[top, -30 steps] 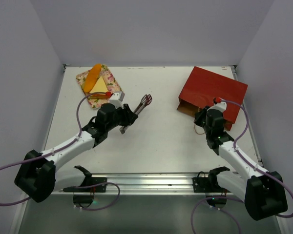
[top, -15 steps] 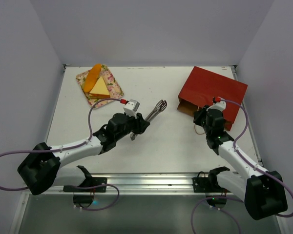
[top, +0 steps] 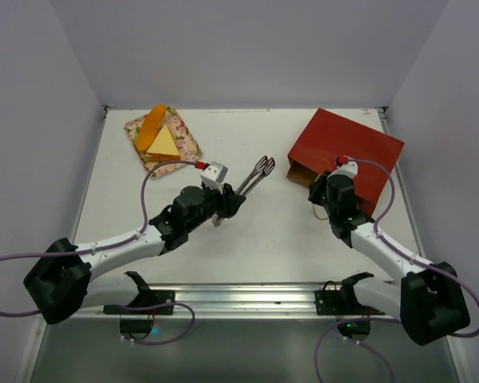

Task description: Take the fake bread out of the paper bag

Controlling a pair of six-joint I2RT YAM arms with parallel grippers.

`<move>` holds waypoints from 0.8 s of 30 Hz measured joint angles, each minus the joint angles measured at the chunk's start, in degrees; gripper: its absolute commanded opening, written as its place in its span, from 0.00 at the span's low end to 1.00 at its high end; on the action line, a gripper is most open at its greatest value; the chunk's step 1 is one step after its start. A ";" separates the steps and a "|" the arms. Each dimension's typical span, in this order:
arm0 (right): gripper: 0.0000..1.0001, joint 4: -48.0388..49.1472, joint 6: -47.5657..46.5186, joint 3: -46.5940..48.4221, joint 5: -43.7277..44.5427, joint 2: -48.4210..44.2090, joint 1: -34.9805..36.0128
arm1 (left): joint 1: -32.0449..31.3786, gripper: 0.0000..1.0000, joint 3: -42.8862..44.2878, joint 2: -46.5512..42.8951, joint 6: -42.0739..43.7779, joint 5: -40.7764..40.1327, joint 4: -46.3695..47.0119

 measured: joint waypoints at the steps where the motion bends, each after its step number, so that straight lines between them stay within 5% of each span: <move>1: 0.00 -0.37 -0.04 0.85 0.24 1.25 0.42 | 0.00 0.41 0.00 -0.63 -0.02 -0.57 -0.31; 9: 0.00 -3.91 -1.33 13.22 0.39 11.10 2.82 | 0.42 0.41 0.00 -3.37 0.00 -1.97 -2.60; 24: 0.00 -19.15 -5.73 27.61 0.44 12.79 4.00 | 0.81 0.39 -1.86 -7.04 1.46 1.33 -3.69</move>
